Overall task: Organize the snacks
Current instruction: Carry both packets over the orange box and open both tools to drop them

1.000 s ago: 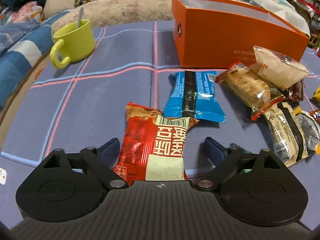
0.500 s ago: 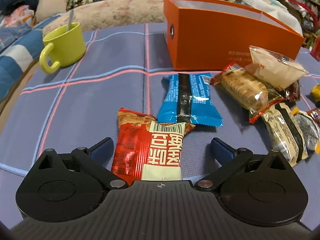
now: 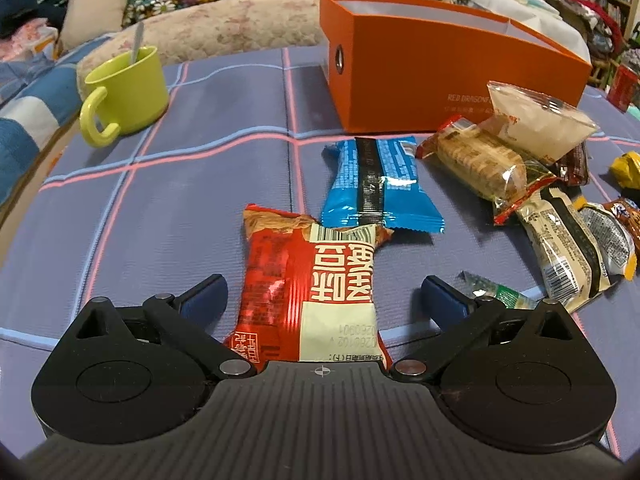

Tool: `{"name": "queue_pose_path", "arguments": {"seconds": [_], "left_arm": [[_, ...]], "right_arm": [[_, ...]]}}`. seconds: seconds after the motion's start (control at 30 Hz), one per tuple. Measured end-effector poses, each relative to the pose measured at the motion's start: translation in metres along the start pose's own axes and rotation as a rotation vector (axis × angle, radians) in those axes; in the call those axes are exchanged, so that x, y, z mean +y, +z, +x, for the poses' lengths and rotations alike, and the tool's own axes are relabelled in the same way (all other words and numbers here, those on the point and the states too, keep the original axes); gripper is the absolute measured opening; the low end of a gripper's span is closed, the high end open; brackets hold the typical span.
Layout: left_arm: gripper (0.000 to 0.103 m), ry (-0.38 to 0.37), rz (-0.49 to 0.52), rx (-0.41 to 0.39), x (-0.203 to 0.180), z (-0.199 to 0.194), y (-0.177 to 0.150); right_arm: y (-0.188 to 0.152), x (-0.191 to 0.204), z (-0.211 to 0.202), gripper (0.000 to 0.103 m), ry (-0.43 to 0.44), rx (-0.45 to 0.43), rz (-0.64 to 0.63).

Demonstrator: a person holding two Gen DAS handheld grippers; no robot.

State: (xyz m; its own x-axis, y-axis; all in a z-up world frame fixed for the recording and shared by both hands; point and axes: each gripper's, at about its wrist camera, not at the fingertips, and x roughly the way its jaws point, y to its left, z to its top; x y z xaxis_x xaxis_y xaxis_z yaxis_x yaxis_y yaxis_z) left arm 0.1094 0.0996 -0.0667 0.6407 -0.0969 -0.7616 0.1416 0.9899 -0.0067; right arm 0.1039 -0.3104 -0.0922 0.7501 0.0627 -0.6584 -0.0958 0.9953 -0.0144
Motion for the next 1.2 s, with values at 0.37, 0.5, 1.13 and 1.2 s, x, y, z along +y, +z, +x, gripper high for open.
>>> {"name": "queue_pose_path", "arguments": {"seconds": [0.37, 0.5, 1.13, 1.2], "left_arm": [[0.009, -0.027, -0.062, -0.025, 0.016, -0.034, -0.021], [0.009, -0.073, -0.171, -0.010, 0.026, -0.052, -0.031], [0.009, -0.231, -0.070, -0.270, -0.051, -0.013, 0.199], [0.010, -0.208, -0.054, -0.260, -0.063, 0.006, 0.213]], "right_arm": [[-0.013, -0.029, -0.029, 0.048, 0.064, -0.022, 0.190], [-0.023, -0.033, -0.043, 0.047, 0.174, -0.022, 0.368], [0.189, 0.066, 0.032, 0.047, 0.238, -0.247, -0.017], [0.194, 0.069, 0.053, 0.048, 0.236, -0.224, -0.020]]}}
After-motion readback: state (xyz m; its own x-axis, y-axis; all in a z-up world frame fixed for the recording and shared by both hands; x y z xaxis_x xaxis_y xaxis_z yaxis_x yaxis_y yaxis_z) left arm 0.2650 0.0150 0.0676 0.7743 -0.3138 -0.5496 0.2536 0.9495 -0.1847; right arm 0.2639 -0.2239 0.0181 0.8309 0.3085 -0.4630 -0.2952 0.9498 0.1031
